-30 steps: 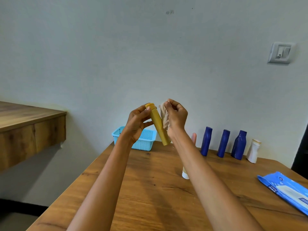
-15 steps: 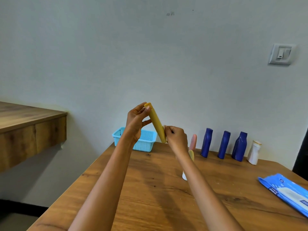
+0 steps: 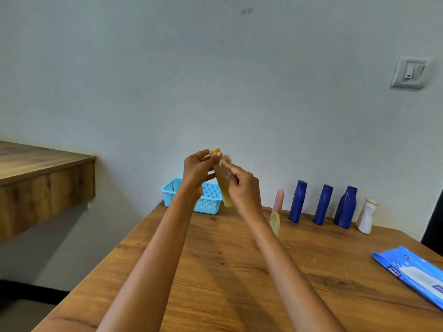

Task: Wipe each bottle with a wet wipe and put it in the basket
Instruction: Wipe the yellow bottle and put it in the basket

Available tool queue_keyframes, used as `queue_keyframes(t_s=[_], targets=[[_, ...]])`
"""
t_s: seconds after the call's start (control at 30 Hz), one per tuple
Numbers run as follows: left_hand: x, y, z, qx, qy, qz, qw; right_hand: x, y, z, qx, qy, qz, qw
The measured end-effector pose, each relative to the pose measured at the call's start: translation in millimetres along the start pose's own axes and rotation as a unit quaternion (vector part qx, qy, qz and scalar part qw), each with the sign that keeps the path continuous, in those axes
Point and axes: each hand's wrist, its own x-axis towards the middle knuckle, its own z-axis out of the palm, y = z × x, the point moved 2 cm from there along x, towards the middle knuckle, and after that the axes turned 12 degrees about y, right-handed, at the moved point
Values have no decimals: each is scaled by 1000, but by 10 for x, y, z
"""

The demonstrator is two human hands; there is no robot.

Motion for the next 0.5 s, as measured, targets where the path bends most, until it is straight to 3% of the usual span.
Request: queue_keyframes(t_s=[0.1, 0.27, 0.4, 0.5], targets=[[21, 0, -64, -2, 59, -1, 998, -151, 122, -11, -19, -28, -71, 997], [80, -83, -188, 24, 122, -17, 992, -364, 377, 30, -78, -59, -102, 990], [82, -88, -198, 36, 94, -23, 995, -397, 406, 6, -42, -52, -67, 996], [43, -94, -161, 51, 8, -41, 998, -312, 331, 1, -3, -3, -46, 999]])
